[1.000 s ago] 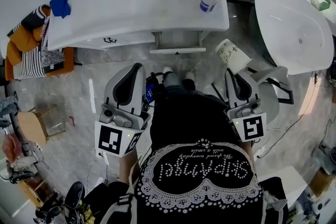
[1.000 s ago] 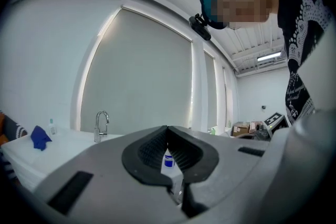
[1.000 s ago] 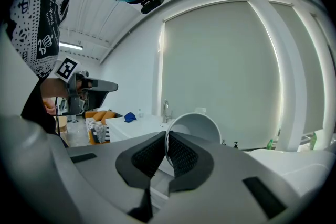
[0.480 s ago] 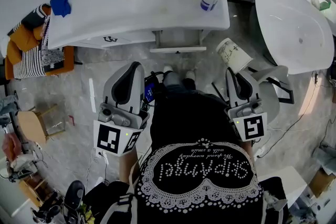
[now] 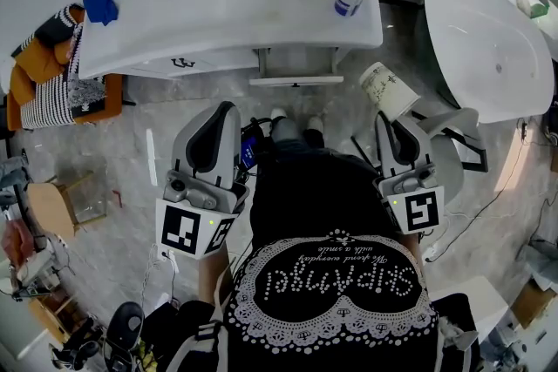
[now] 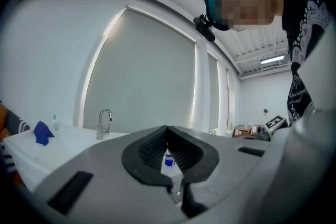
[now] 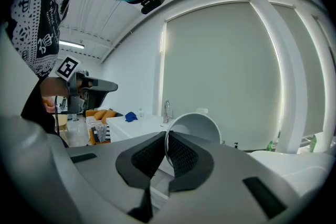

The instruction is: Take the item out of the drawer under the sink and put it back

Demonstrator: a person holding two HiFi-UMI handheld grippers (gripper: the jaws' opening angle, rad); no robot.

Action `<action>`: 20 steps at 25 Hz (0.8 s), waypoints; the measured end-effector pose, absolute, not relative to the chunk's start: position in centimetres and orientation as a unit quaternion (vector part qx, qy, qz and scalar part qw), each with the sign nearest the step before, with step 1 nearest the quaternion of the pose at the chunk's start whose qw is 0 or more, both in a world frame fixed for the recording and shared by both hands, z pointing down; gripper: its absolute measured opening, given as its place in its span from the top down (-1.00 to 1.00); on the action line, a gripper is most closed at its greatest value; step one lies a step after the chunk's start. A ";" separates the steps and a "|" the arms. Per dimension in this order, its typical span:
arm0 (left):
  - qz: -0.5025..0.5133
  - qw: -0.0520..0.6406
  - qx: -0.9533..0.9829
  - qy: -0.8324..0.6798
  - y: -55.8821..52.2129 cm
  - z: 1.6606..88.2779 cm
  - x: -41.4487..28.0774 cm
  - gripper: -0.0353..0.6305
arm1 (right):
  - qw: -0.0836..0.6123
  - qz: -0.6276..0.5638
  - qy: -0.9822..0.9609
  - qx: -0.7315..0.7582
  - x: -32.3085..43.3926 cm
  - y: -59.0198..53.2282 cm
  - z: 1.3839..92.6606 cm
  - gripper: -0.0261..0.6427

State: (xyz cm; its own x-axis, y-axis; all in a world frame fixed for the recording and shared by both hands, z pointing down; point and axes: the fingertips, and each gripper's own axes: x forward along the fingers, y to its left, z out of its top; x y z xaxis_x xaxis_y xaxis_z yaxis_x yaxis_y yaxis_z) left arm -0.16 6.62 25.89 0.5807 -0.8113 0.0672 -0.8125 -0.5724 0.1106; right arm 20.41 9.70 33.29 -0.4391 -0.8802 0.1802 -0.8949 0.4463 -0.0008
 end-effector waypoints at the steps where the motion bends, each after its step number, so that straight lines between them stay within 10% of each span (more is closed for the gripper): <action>1: 0.004 0.065 0.886 -0.458 6.7 25.9 -0.2 0.88 | 0.077 0.047 -0.847 0.523 20.4 9.7 33.3 0.84; 20: -0.002 0.066 0.882 -0.467 6.9 25.8 -0.5 0.88 | 0.083 0.041 -0.852 0.515 19.9 9.3 33.4 0.84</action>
State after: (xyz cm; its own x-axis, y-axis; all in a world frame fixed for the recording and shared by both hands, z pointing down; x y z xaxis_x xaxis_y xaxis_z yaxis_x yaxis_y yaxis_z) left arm -0.54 6.91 25.85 0.5645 -0.8235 0.0572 -0.8228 -0.5558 0.1183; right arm 19.94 9.29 33.45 -0.4557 -0.8711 0.1832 -0.8847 0.4659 0.0147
